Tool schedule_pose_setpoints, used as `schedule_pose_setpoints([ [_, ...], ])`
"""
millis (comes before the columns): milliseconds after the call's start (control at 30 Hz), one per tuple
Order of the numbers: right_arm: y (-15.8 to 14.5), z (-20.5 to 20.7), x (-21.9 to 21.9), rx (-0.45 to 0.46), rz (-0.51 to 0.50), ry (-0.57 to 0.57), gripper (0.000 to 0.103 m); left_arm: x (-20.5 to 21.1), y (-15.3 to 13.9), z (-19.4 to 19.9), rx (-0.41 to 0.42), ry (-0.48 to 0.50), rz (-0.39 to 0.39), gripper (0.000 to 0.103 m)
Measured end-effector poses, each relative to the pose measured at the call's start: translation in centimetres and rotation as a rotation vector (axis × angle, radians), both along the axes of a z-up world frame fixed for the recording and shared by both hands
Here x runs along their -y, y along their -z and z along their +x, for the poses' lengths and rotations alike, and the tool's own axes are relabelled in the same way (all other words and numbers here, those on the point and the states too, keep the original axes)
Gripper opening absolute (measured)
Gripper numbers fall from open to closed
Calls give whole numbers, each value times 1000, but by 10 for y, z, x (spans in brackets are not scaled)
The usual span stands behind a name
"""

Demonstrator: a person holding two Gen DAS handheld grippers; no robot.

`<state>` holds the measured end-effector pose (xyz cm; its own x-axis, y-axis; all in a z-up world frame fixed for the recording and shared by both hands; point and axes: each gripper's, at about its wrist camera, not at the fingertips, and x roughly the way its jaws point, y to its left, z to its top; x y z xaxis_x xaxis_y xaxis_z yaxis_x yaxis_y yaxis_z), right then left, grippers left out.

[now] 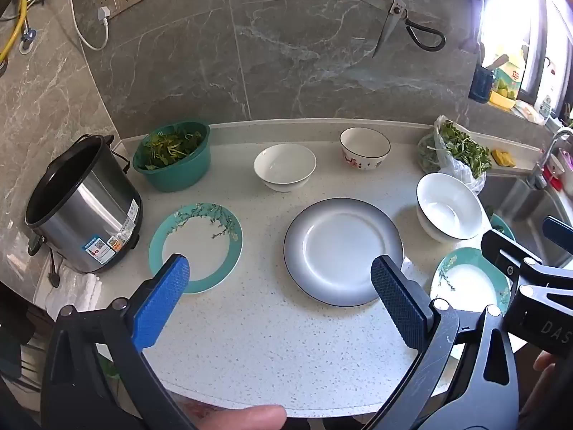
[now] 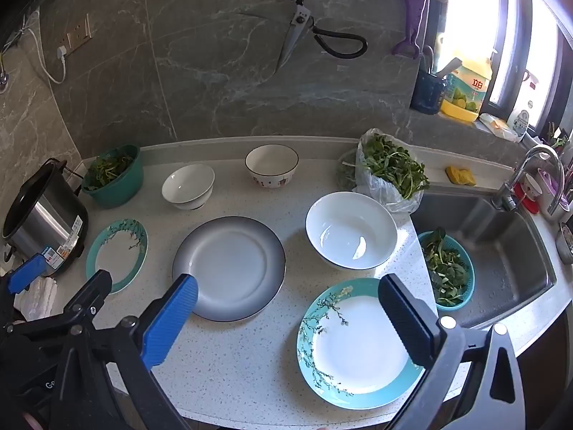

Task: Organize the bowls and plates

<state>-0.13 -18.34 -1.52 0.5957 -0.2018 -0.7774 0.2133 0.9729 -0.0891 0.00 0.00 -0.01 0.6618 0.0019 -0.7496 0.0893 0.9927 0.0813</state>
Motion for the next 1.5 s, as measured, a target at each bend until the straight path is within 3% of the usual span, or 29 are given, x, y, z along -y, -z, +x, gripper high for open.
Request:
schedule_pose_setpoints([
  [1500, 3, 7, -4, -10, -11, 2, 103, -3, 10, 9, -20, -9, 1, 103],
])
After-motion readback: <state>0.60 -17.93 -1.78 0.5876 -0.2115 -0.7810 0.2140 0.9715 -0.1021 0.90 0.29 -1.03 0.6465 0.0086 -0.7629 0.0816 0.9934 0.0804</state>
